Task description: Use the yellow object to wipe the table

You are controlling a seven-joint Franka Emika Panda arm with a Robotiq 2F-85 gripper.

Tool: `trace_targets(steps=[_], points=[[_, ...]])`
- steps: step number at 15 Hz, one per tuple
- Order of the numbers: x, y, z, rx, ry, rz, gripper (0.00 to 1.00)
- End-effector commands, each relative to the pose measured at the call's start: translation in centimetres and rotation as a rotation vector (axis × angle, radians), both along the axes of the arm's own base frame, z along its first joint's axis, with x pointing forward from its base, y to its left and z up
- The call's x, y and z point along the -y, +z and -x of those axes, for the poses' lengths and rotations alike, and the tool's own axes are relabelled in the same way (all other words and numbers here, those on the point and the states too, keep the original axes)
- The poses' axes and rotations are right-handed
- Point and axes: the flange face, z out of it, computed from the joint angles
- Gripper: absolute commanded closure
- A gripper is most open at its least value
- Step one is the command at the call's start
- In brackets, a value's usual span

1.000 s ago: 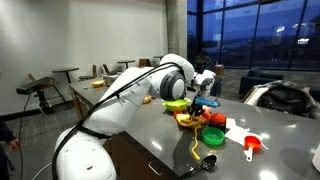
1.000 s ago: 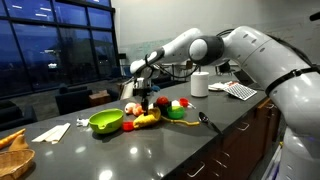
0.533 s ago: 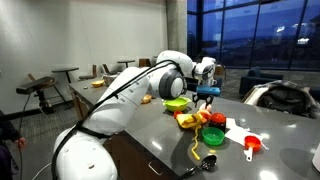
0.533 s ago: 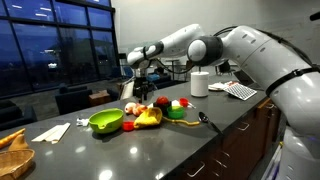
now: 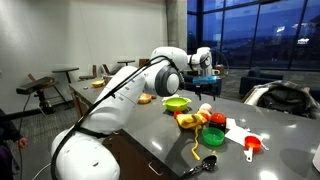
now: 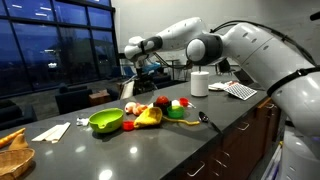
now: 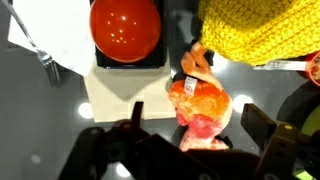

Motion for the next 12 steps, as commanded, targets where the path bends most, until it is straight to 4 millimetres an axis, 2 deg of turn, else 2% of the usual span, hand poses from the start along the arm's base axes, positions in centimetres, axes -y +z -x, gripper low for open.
trace_targets(steps=[1, 7, 12], points=[[1.0, 4.1, 1.3, 0.021, -0.155, 0.056, 0.00], [1.6, 8.4, 3.3, 0.047, -0.291, 0.024, 0.00], [-0.4, 11.3, 6.1, 0.049, -0.198, -0.031, 0.00]])
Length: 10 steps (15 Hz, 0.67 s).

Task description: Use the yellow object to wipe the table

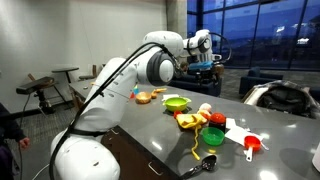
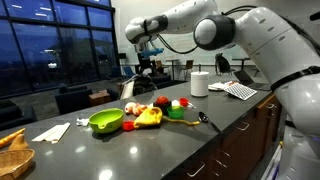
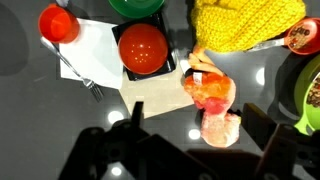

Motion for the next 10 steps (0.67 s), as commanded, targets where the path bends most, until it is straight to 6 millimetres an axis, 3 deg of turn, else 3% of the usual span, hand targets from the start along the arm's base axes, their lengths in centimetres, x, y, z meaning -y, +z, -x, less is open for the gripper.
trace_targets(steps=[1, 6, 10], points=[[-1.8, 2.5, 3.7, -0.015, 0.077, -0.046, 0.00], [-4.5, 4.8, 9.1, -0.046, 0.099, -0.078, 0.00], [-6.3, 5.5, 14.0, -0.070, 0.077, -0.110, 0.00]])
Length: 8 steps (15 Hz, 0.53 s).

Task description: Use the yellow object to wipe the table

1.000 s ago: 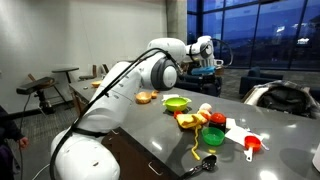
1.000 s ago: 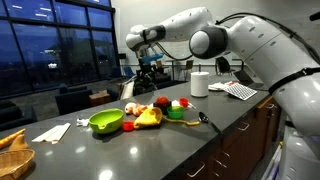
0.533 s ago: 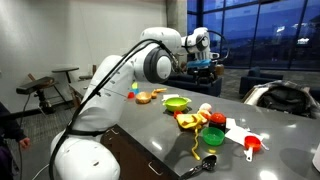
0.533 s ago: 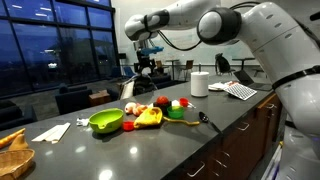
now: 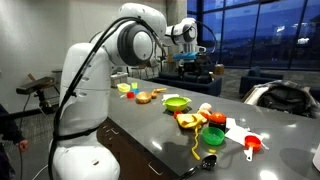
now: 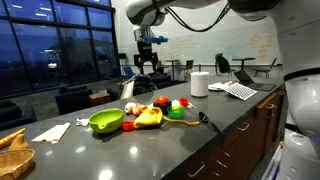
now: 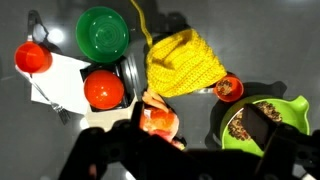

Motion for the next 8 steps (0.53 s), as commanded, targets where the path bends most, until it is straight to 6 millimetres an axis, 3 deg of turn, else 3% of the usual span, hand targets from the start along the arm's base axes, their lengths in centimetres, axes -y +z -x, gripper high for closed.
trace_targets(steps=[1, 5, 6, 8], points=[[-1.3, 0.4, 5.9, -0.020, -0.037, -0.036, 0.00], [-2.8, -0.3, 11.2, -0.053, -0.087, -0.053, 0.00], [-2.6, 0.0, 7.6, -0.062, -0.054, -0.046, 0.00], [-2.9, 0.0, 8.4, -0.065, -0.052, -0.045, 0.00]])
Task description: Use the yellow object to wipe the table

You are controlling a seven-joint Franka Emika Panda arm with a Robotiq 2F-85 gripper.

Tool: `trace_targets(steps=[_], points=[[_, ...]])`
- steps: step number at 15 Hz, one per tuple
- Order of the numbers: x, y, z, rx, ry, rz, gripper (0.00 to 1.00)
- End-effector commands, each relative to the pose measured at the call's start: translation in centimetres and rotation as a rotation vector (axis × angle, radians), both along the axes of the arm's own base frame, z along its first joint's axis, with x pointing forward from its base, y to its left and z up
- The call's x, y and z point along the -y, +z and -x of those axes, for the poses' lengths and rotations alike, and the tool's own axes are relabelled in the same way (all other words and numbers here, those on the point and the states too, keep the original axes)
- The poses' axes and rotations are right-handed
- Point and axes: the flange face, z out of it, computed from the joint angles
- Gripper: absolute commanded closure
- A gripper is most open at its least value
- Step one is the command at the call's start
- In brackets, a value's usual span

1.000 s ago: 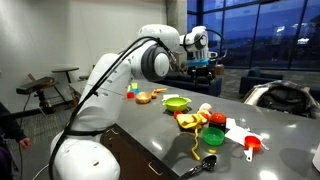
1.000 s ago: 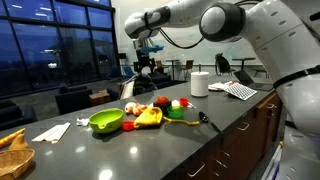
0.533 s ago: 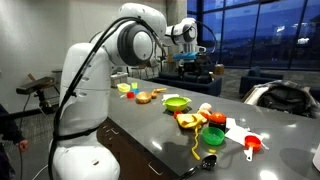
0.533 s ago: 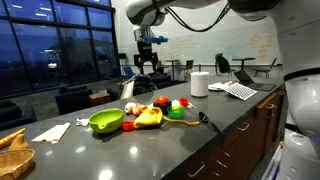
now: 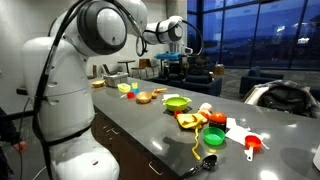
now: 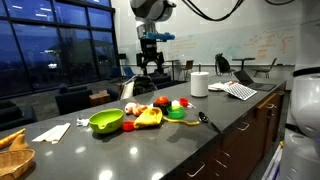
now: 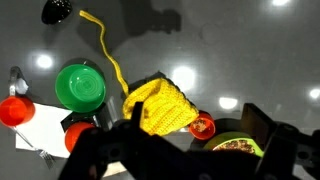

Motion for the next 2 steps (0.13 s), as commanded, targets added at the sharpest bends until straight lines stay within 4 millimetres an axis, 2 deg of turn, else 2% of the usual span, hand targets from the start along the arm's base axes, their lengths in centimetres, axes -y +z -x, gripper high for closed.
trace_targets(steps=[1, 2], points=[[-0.02, 0.14, -0.08, 0.001, 0.000, 0.000, 0.00], [0.03, -0.01, -0.27, -0.001, -0.001, 0.000, 0.00]])
